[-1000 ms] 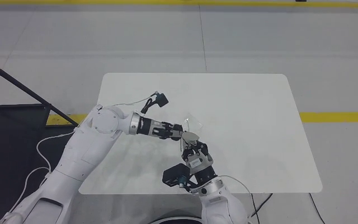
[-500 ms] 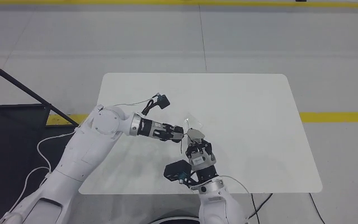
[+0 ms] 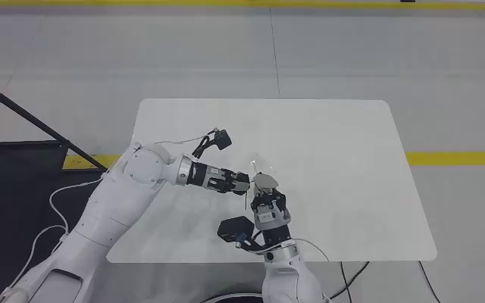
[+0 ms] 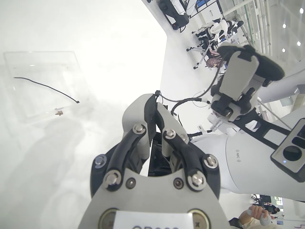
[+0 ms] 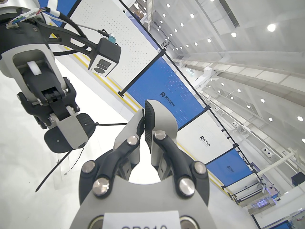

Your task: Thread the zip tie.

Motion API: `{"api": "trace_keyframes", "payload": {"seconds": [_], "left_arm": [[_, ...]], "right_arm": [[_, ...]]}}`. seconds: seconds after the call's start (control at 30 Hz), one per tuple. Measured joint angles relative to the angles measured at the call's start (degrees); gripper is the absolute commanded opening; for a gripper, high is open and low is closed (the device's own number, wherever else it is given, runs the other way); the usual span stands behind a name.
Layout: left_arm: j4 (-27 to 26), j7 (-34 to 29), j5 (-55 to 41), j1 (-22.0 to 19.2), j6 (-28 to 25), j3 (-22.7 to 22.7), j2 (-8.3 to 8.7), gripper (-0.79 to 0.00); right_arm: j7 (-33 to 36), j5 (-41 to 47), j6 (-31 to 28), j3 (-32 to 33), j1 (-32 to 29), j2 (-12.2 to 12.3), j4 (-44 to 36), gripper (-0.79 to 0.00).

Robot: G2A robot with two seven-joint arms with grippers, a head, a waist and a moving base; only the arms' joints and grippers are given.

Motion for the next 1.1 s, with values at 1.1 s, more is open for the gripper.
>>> {"api": "trace_keyframes", "payload": {"seconds": [1.1], "left_arm": [[0.0, 0.0, -0.4, -1.4, 0.0, 2.8, 0.95, -0.785]], "right_arm": [[6.7, -7.9, 5.5, -1.4, 1.6, -1.8, 3.2, -0.785]]}}
